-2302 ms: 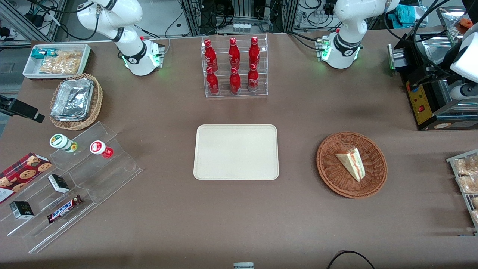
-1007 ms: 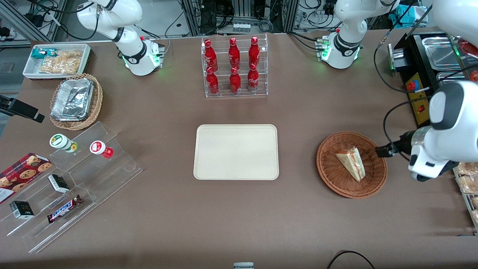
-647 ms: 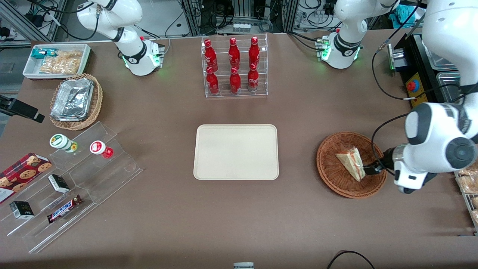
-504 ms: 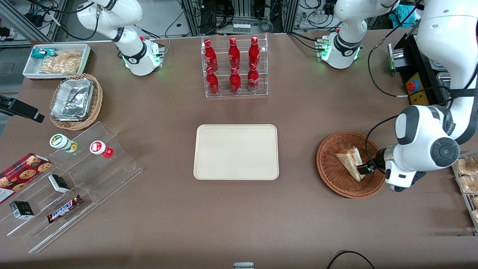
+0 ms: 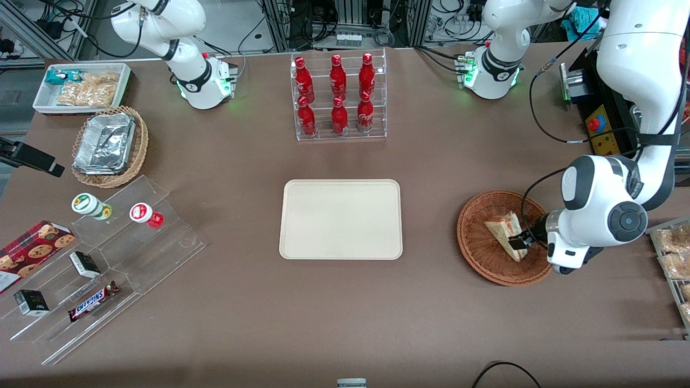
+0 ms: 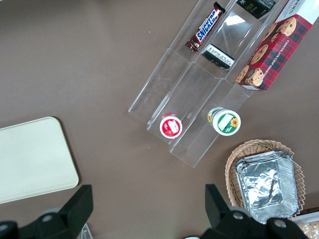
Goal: Place sandwich from basket to tray
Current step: 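Lower the open left gripper around the wrapped sandwich, then close the left gripper on the sandwich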
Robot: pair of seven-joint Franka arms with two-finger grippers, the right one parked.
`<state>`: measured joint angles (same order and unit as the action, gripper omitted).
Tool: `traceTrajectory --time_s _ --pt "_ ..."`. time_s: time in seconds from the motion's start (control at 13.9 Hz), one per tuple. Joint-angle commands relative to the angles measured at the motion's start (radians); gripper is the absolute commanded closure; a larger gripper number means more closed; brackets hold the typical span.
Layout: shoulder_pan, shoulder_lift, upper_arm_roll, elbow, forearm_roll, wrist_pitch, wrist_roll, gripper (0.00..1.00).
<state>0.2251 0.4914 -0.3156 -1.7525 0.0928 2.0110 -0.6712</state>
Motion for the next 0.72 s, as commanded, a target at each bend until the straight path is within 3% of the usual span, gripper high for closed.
traceTrajectory --time_s 0.0,0.65 --pt "-0.006 0.009 0.0 -0.008 -0.002 0.031 -0.022 0.0" --pt "-0.009 0.056 -0.003 -0.064 -0.002 0.116 -0.022 0.0"
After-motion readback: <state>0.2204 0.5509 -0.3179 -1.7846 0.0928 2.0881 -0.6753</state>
